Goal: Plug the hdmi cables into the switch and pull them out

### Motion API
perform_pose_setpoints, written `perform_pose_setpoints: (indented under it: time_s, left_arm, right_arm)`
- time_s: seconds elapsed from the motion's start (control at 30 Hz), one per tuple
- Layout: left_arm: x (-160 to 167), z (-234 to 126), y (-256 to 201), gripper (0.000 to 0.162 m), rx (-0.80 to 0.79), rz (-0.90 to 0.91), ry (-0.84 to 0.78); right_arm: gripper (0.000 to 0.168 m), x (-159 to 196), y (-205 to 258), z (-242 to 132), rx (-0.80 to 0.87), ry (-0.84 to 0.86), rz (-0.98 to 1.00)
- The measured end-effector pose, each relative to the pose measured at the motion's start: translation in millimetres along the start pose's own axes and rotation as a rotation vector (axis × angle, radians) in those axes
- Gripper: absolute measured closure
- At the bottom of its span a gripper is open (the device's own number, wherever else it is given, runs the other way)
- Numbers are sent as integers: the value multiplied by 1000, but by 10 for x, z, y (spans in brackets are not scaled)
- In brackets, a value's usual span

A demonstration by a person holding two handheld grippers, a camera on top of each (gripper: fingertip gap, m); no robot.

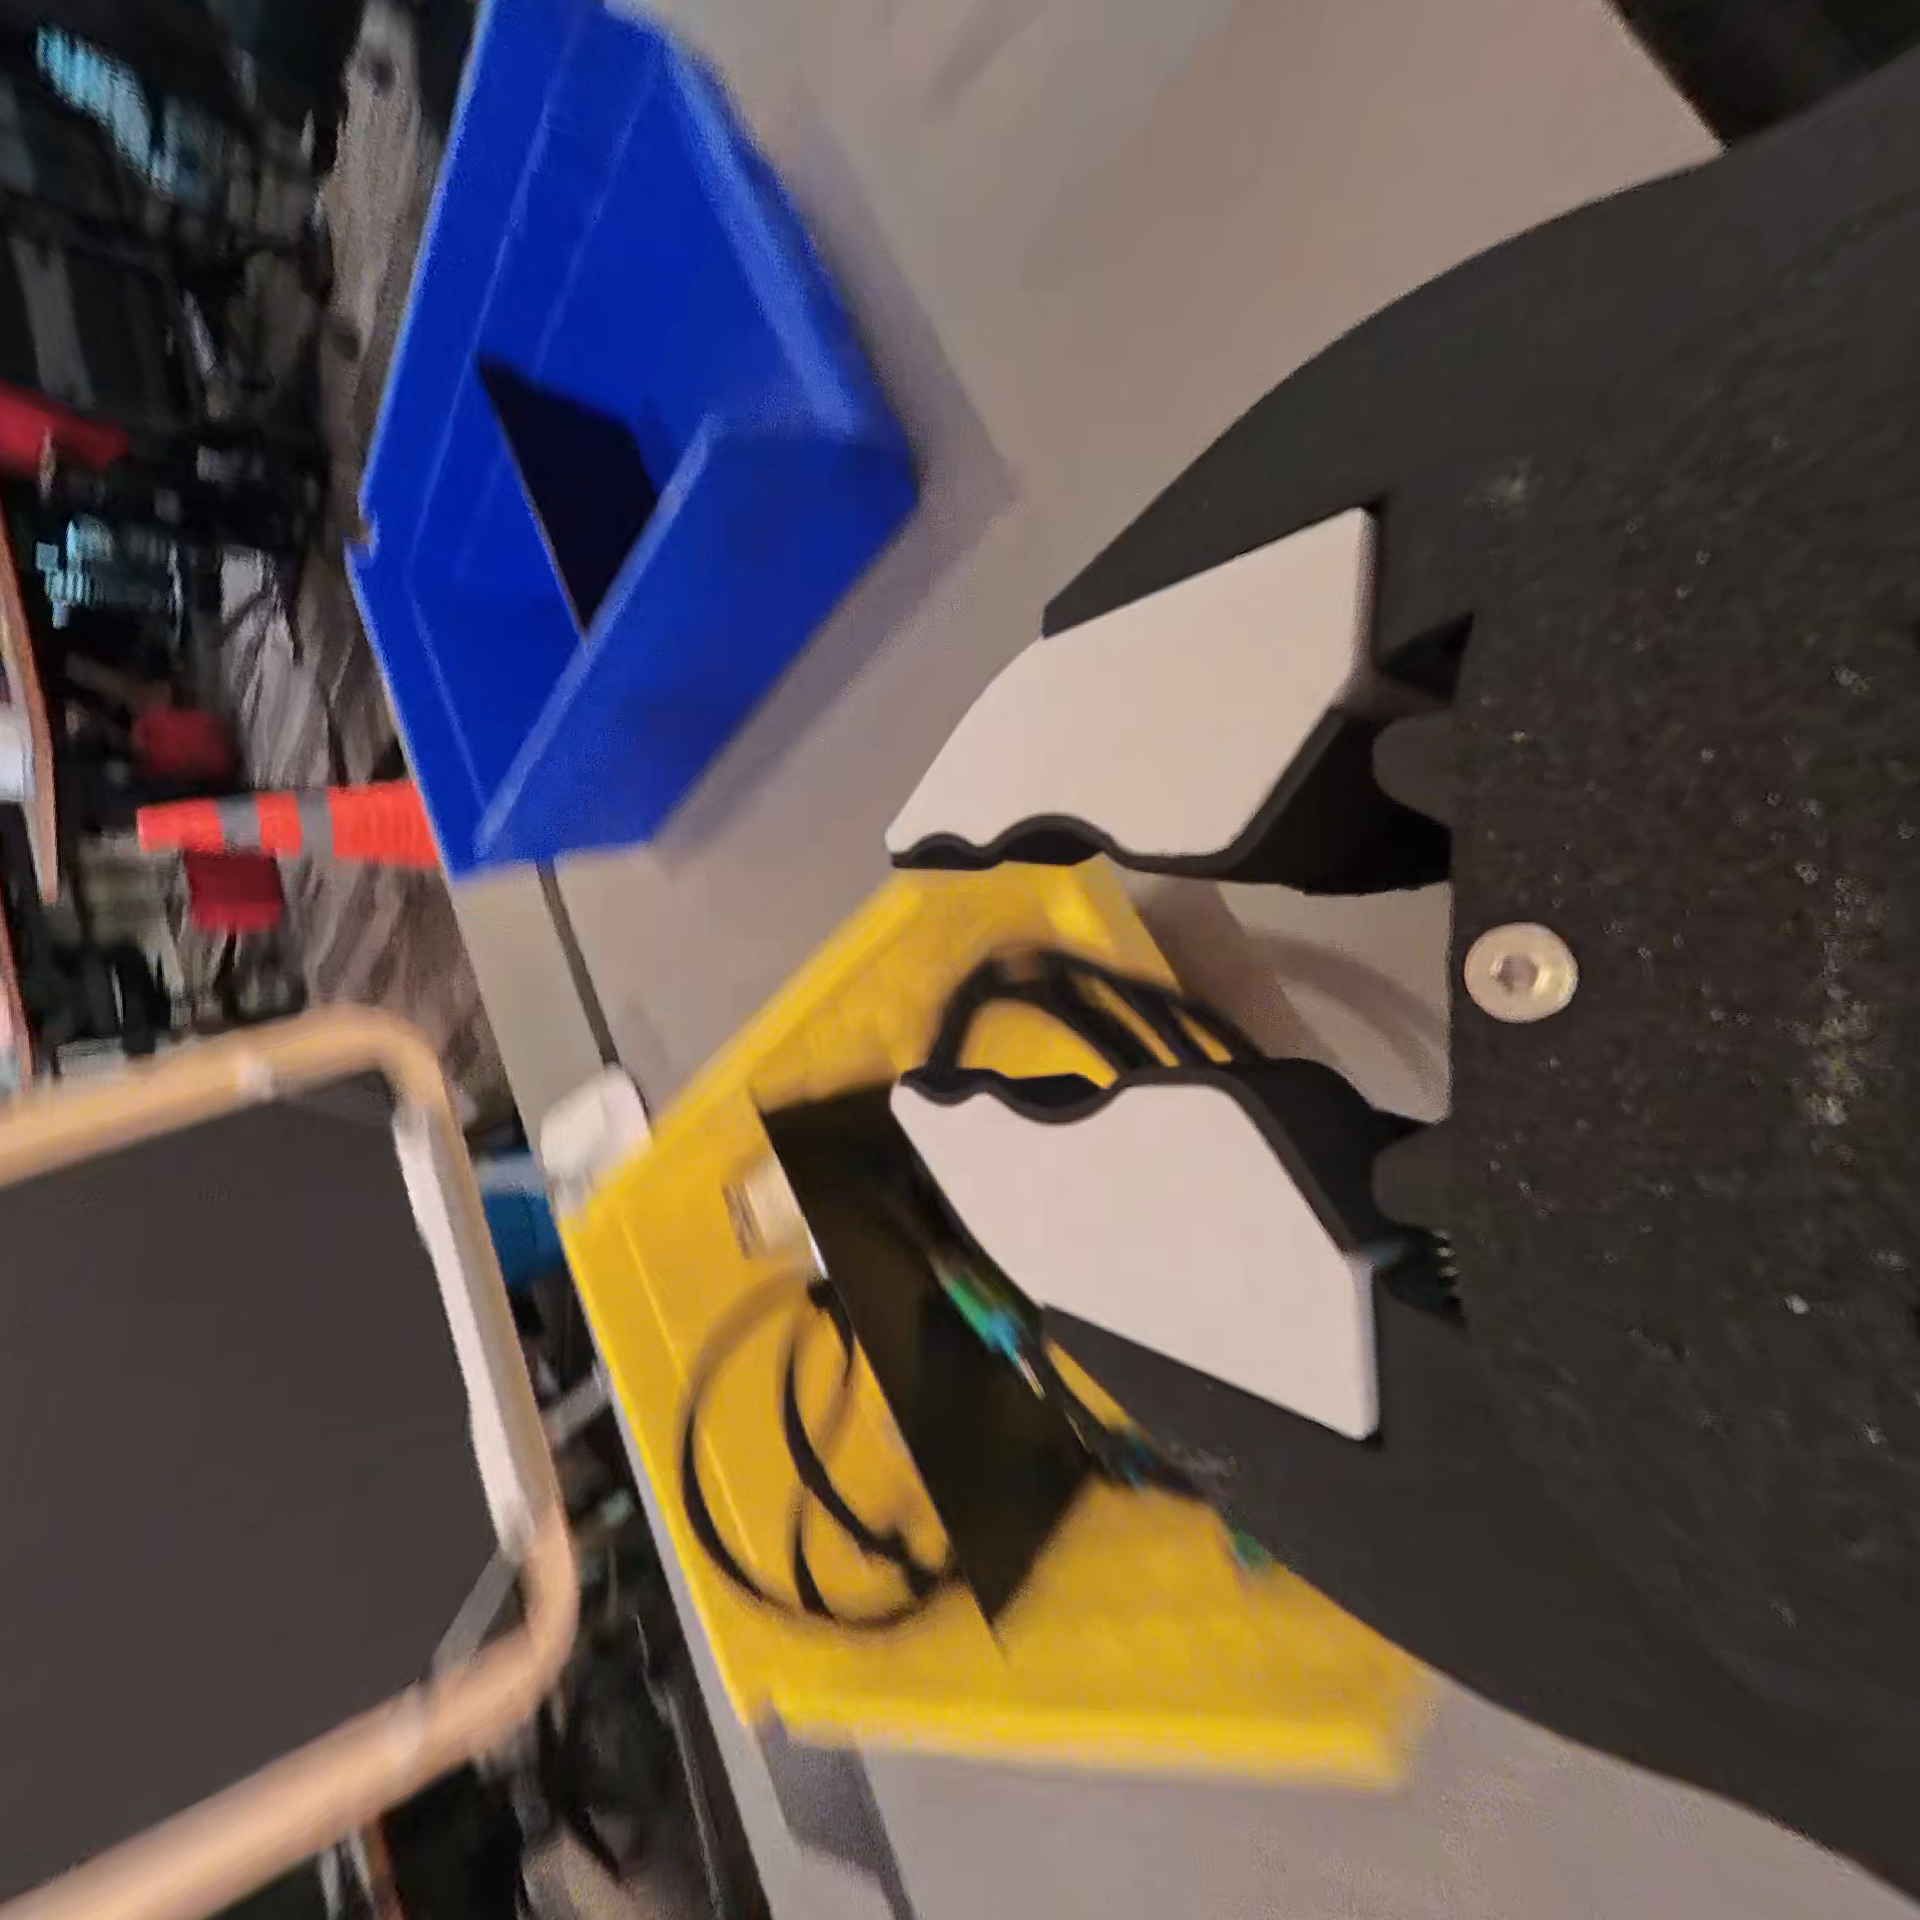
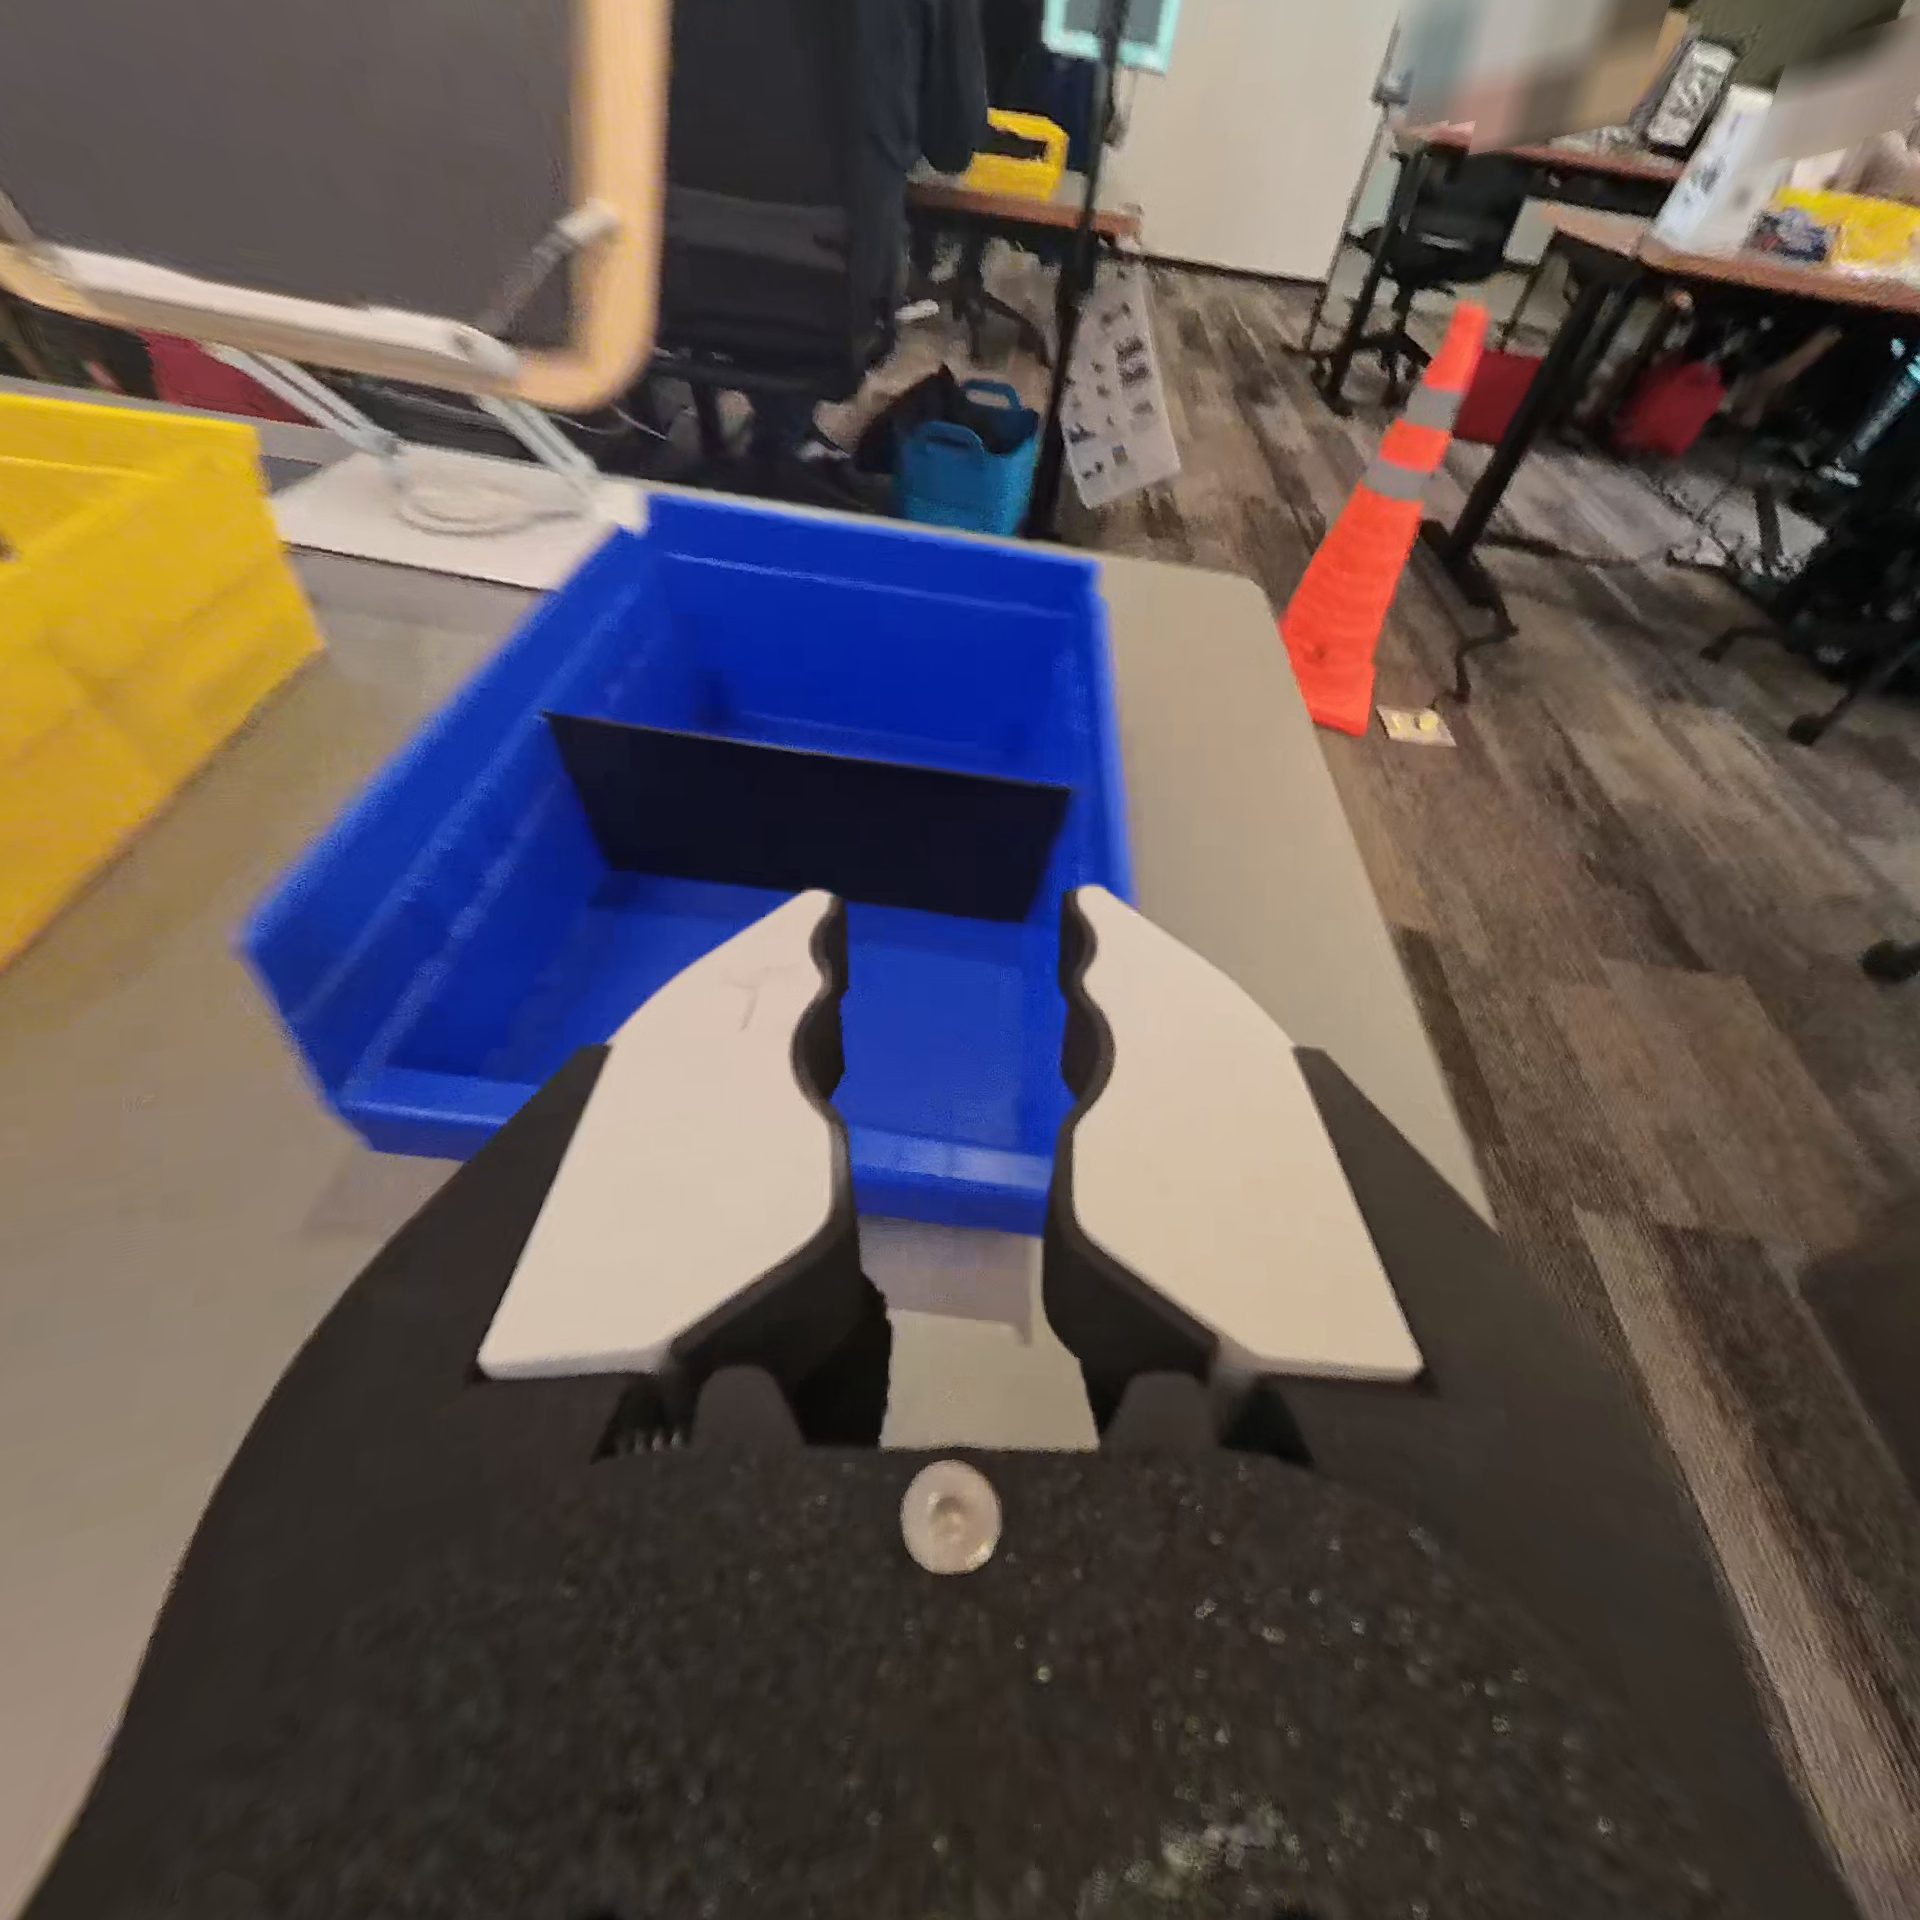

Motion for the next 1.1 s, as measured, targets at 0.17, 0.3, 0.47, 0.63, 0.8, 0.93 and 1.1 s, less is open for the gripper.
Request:
perform_pose_setpoints:
  time_s: [0.17, 0.3, 0.47, 0.63, 0.8, 0.93, 1.1]
  left_arm:
    - [381, -370, 1074, 130, -210, -130, 9]
    - [625, -322, 1376, 130, -247, -137, 80]
    - [860, -63, 1410, 126, -210, -83, 196]
    - [869, 120, 1497, 139, -219, -140, 214]
    - [850, 124, 1558, 155, -191, -182, 238]
    - [679, -86, 1944, 158, -236, -204, 159]
    - [695, -456, 2583, 159, -323, -254, 128]
  right_arm:
    - [115, -233, 1049, 72, -130, 40, -196]
    - [113, -190, 2092, 203, -370, 84, -124]
    - [107, -51, 2869, 488, -502, 144, 69]
    - [120, -32, 3137, 822, -412, 161, 111]
    - [164, -56, 3192, 917, -122, 199, 45]
    - [164, -298, 3529, 785, -135, 161, 62]
    - [164, -585, 4199, 742, -171, 121, 58]
Point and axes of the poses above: each gripper's, where its closed fingertips meet, z out along the fingers, x out of its underside, y = z × x across the jaws, the point moved 3 cm from there along -z, back along the fingers, and after that the axes turned 4 degrees about -z, right-handed, at the moved point
